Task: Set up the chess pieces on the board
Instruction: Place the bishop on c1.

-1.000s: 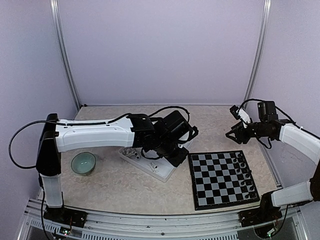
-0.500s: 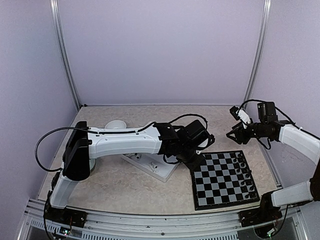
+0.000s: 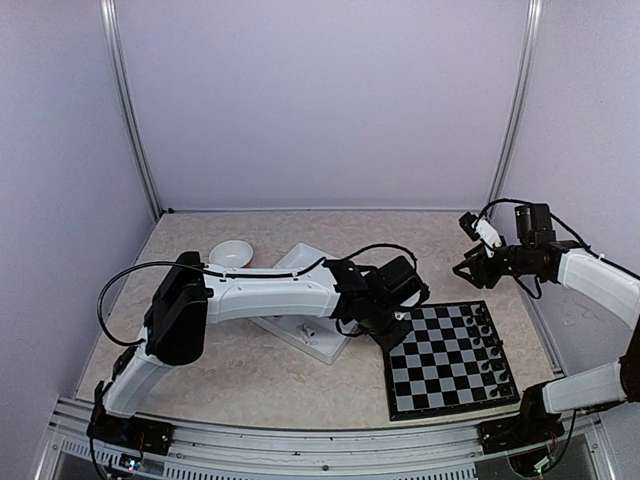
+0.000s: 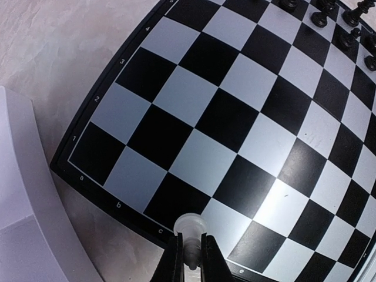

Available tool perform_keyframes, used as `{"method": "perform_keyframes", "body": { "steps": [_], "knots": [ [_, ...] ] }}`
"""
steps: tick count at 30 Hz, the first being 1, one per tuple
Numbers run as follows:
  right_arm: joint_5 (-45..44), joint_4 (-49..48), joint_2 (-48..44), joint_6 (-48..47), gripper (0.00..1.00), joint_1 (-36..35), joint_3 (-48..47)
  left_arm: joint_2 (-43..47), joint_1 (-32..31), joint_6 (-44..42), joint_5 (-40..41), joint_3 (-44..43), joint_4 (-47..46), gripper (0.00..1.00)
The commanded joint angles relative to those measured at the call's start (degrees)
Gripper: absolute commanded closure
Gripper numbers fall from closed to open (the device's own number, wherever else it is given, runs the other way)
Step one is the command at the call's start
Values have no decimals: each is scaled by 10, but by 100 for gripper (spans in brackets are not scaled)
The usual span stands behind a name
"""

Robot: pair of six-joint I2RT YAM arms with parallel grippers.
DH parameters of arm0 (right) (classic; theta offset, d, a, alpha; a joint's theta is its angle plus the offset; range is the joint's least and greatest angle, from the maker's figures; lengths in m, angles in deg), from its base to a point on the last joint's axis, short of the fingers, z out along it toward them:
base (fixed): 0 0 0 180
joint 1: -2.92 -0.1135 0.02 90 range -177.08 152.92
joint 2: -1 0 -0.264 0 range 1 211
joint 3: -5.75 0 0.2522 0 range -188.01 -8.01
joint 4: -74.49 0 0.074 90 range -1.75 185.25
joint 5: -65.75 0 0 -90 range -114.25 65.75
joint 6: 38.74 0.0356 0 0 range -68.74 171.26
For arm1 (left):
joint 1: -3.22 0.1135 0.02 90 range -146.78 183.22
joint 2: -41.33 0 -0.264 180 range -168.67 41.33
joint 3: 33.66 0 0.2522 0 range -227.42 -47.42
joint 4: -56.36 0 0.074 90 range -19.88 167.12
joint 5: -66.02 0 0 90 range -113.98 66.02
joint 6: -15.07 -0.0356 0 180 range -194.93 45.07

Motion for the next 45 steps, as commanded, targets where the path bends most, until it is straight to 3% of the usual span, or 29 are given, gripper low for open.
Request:
{"method": "perform_keyframes", "body": {
  "steps": [1, 10, 22, 38, 45],
  "knots": [
    [-4, -9, 4, -6, 46, -4, 8, -18, 11, -3, -6, -28, -7, 93],
    [-8, -9, 7, -9, 46, -10, 8, -35, 16, -3, -13, -39, 2, 89],
    [-13, -9, 10, -13, 46, -17, 9, -37, 16, -2, -19, -41, 3, 65],
    [-16, -9, 13, -15, 46, -20, 10, -41, 16, 2, -37, -41, -7, 66],
    [-18, -9, 14, -15, 46, -21, 10, -23, 18, -1, 6, -38, -12, 57]
  ]
}}
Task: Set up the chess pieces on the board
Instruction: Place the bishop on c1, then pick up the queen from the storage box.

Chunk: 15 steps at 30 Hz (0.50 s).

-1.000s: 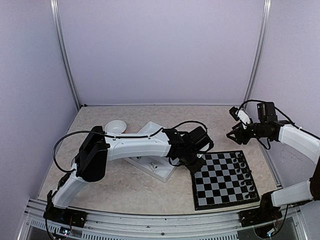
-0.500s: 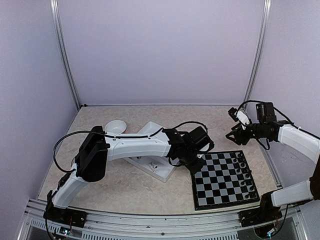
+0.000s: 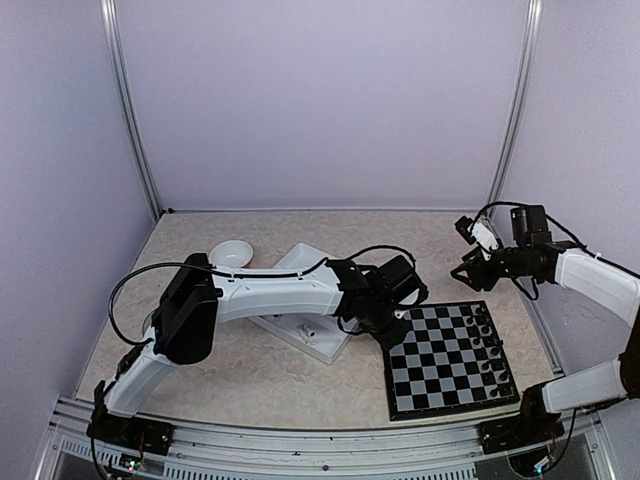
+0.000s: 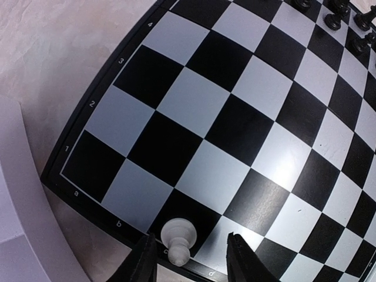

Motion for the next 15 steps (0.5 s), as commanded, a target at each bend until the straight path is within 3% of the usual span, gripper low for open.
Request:
{"method": "perform_keyframes", "body": {
  "steps": [1, 8, 15],
  "knots": [
    [-3, -10, 4, -5, 46, -6, 8, 21, 5, -5, 43, -9, -13, 55],
    [-8, -9, 9, -8, 46, -8, 7, 154, 7, -9, 106, 53, -7, 49],
    [-19, -9, 10, -14, 45, -16, 8, 269, 93, 118, 163, 207, 58, 56]
  ]
}}
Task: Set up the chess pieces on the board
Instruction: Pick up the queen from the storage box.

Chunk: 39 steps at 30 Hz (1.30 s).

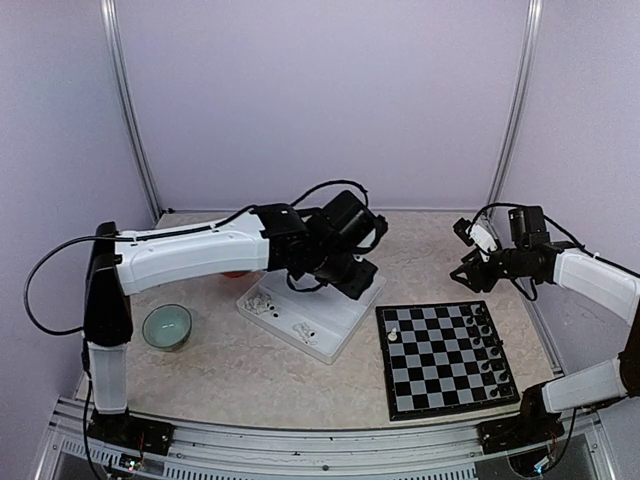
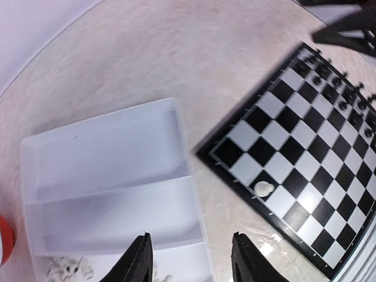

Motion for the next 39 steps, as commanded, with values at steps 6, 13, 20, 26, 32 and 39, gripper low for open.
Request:
{"method": "perform_keyframes", "body": {
  "steps": [6, 13, 20, 26, 32, 39],
  "knots": [
    [-15, -10, 8, -10, 46, -23, 9, 104, 114, 146, -11, 205, 16, 61],
    [-19, -9, 9, -13, 46, -31, 9, 67, 113, 180, -97, 214, -27, 70],
    [-22, -11, 2, -16, 46, -32, 13, 29, 105, 202, -126, 200, -13, 68],
    [-24, -10, 3, -18, 46, -39, 13, 8, 97, 220, -127, 192, 10, 64],
    [-26, -8, 3, -21, 46, -46, 13, -7, 90, 225, -131, 185, 29, 64],
    [-26, -9, -2, -21, 46, -49, 15, -41, 85, 224, -111, 166, 58, 64]
  ]
}}
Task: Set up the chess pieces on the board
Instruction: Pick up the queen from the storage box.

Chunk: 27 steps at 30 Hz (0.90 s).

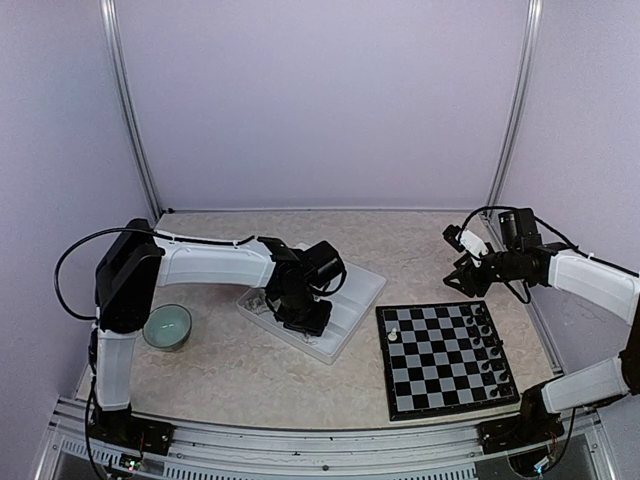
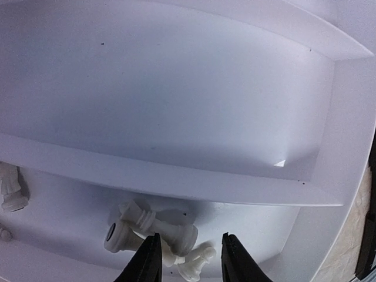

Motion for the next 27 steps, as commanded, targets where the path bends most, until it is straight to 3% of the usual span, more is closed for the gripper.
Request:
{"method": "perform_keyframes", "body": {
  "steps": [1, 16, 22, 27],
  "knots": [
    [-2, -5, -10, -3, 46, -7, 9, -26, -4, 3, 14, -20, 26, 64],
    [2, -4, -5, -2, 46, -11, 10, -67, -6, -5, 64, -46, 56, 67],
    [12, -1, 7, 0, 46, -13, 8, -51, -13, -9, 83, -34, 85, 61],
    [12, 0, 11, 1, 46, -13, 6, -34, -14, -13, 80, -10, 83, 63]
  ]
}}
